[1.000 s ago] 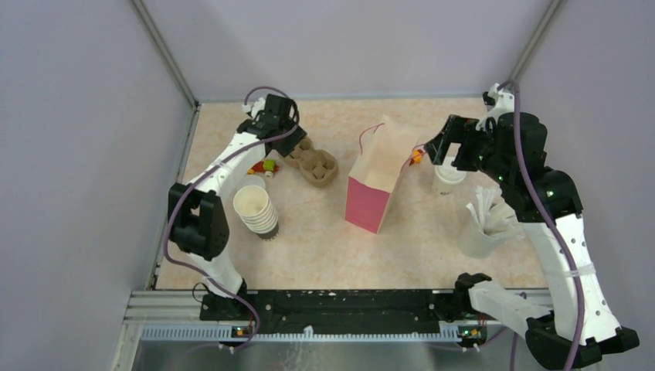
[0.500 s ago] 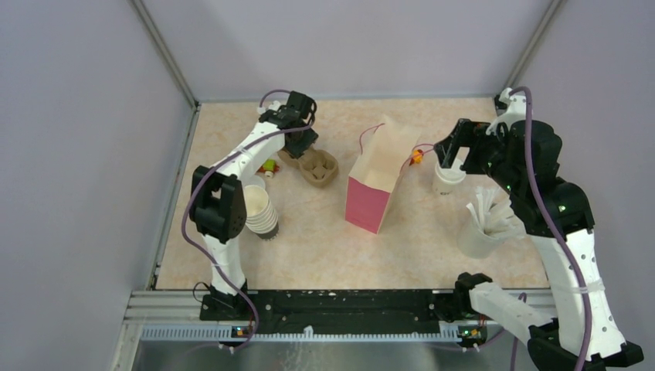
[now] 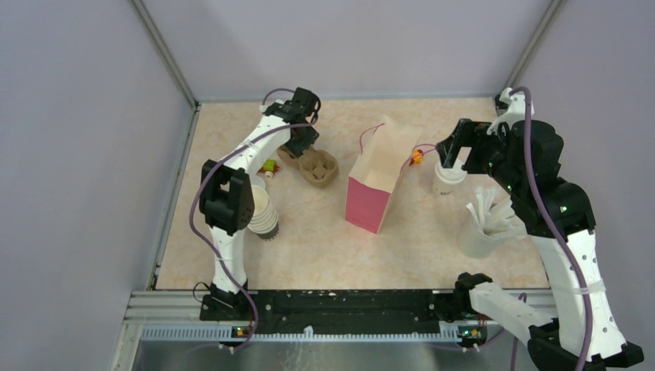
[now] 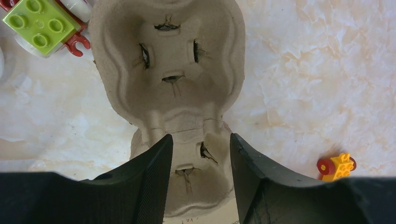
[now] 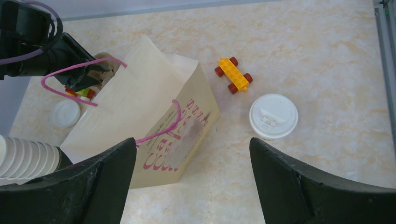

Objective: Pack the takeout coffee

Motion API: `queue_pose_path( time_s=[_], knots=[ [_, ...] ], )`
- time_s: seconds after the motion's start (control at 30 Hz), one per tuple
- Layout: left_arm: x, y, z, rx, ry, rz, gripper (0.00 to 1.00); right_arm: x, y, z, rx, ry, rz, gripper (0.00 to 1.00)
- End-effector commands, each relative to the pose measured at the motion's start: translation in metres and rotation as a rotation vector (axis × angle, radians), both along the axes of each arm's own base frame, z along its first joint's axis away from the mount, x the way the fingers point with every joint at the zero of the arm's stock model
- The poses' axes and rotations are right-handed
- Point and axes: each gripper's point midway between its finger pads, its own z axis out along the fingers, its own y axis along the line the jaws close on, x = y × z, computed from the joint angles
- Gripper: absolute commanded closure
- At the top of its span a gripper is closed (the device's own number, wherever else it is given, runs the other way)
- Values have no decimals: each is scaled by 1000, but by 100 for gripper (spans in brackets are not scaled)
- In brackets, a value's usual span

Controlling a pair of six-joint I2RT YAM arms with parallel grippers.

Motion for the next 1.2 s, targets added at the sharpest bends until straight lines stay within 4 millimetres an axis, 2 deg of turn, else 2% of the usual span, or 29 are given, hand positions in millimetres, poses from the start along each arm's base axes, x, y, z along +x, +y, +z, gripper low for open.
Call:
queue_pose_path(
  time_s=[0.0, 0.3, 1.17],
  knots=[
    [5, 1, 9, 22, -3, 18, 46, -4, -4, 22, 11, -64, -11, 12],
    [-4, 4, -3, 21, 60, 66, 48, -2, -5, 23, 1, -72, -15, 12],
    [2, 2, -12, 43, 80, 53, 50, -4, -6, 25, -10, -84, -9, 13]
  ],
)
